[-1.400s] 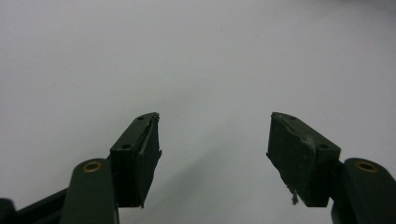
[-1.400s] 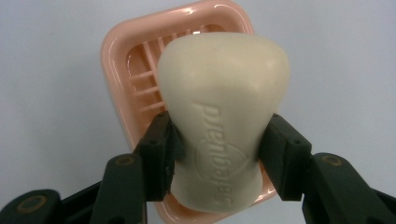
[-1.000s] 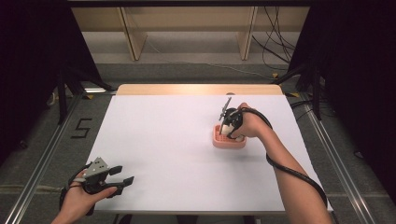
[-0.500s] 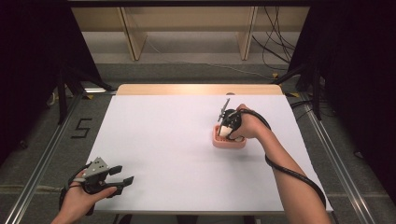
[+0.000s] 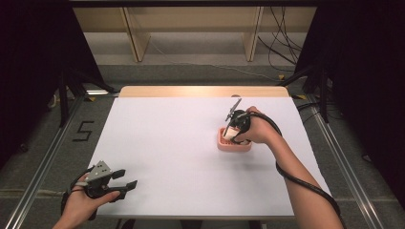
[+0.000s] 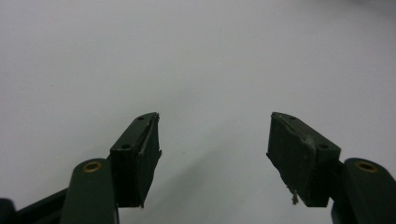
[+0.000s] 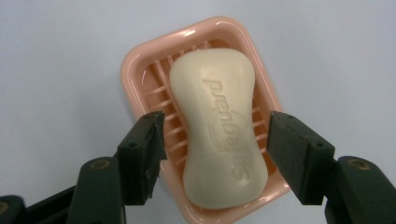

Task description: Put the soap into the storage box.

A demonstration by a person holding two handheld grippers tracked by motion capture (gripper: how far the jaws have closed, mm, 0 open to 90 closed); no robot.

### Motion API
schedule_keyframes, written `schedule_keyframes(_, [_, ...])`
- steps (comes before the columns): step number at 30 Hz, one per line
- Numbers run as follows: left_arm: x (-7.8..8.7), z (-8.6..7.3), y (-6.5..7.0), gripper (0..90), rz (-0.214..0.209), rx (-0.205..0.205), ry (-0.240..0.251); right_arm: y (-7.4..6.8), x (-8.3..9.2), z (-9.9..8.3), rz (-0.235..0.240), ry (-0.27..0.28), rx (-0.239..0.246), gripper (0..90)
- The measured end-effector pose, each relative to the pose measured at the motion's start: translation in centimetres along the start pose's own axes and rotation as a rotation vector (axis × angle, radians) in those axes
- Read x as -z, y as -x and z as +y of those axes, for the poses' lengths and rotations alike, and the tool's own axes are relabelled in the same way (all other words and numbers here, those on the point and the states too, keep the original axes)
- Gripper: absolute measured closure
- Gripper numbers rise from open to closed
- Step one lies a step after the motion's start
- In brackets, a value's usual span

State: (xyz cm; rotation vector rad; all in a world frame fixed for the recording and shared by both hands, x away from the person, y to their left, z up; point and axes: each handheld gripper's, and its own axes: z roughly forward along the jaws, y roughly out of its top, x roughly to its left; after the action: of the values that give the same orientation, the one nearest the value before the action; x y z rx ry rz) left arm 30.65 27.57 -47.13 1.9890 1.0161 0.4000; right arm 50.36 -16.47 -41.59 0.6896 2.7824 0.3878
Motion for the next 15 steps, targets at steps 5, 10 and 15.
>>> schedule_keyframes(5, [-0.1,0.0,-0.1,33.7,-0.006,-0.008,-0.002,-0.7,0.6,-1.3,-0.002,0.036,-0.071,34.3])
schedule_keyframes(10, [-0.2,-0.1,0.0,33.7,-0.004,0.0,0.001,-1.2,1.0,-2.7,-0.004,0.068,-0.142,32.1])
schedule_keyframes(15, [-0.1,-0.1,-0.1,33.6,-0.005,-0.004,-0.005,-1.6,1.2,-3.7,-0.009,0.09,-0.177,31.3])
